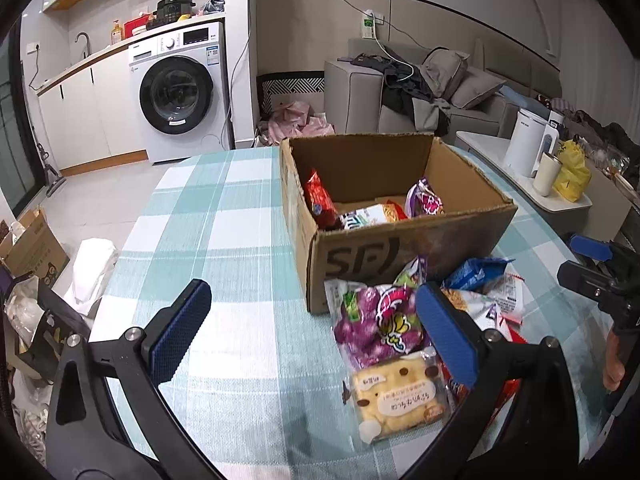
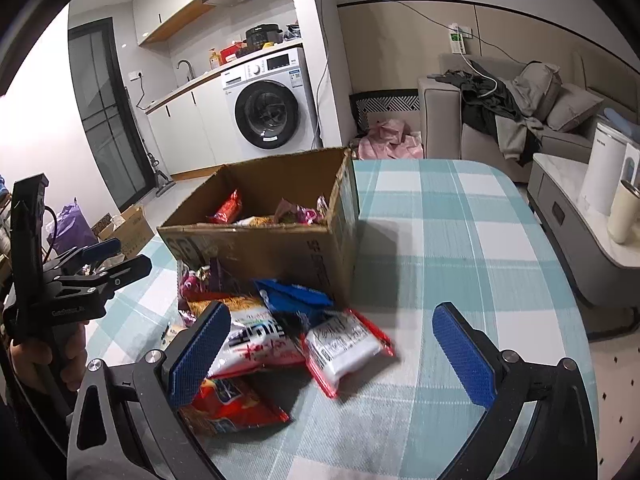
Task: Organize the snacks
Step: 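Move both tools back down to the snacks beside the box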
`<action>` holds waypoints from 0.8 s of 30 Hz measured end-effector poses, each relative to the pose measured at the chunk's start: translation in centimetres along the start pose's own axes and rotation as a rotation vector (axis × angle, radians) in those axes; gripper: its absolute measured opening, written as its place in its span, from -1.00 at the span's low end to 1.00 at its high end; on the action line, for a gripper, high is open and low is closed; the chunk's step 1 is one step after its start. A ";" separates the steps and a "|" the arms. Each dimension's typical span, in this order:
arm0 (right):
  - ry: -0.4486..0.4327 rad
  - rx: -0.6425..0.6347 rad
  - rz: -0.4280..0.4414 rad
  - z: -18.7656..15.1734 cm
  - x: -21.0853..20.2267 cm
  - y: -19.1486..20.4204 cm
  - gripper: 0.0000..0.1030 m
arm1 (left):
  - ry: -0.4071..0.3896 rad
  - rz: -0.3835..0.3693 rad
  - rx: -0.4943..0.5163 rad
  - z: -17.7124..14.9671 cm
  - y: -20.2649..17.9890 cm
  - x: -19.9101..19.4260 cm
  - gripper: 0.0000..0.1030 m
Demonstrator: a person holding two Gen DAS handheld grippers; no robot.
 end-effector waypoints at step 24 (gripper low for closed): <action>0.128 0.044 0.029 -4.3 2.3 -0.9 0.99 | 0.103 -0.027 0.037 -4.8 -1.7 1.4 0.97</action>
Point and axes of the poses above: each gripper's, at about its wrist camera, not at the fingertips, and x roughly the way its jaws point, y to its left, z to its top, the point moved 3 cm from there along x, roughly the way its jaws point, and after that the axes turned 9 degrees about z, right-handed, at the moved point
